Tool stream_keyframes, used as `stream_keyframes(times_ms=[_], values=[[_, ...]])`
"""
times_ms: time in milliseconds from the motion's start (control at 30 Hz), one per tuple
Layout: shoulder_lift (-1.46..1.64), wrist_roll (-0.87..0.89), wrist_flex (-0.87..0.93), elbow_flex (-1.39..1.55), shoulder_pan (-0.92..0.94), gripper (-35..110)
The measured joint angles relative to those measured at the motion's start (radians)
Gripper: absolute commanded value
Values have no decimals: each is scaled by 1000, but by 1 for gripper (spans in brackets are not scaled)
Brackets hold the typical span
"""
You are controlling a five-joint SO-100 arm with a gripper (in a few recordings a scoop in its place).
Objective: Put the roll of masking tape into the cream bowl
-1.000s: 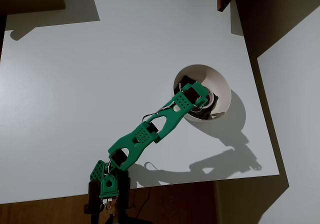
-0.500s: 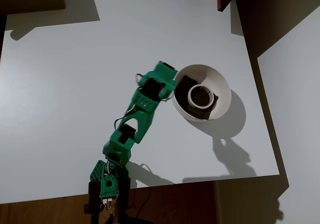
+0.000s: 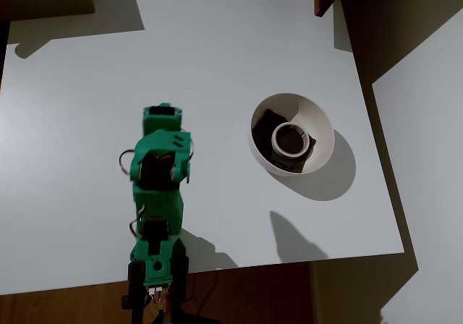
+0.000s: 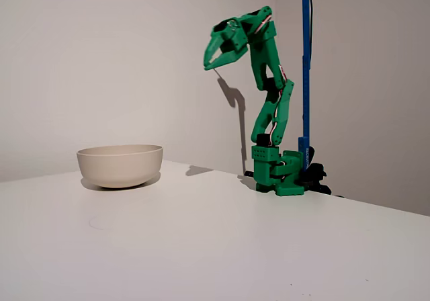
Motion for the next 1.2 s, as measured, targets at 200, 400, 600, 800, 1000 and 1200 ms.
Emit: stream_keyframes(times_ms=[200, 400, 600, 800, 1000, 1200], values=[[285, -29, -78, 405, -74, -8], [538, -63, -209, 824, -81, -8], [739, -83, -307, 1169, -87, -8], [916, -83, -382, 1460, -86, -8], [1111, -74, -393, 1672, -83, -8], [1249, -75, -380, 1798, -83, -8]])
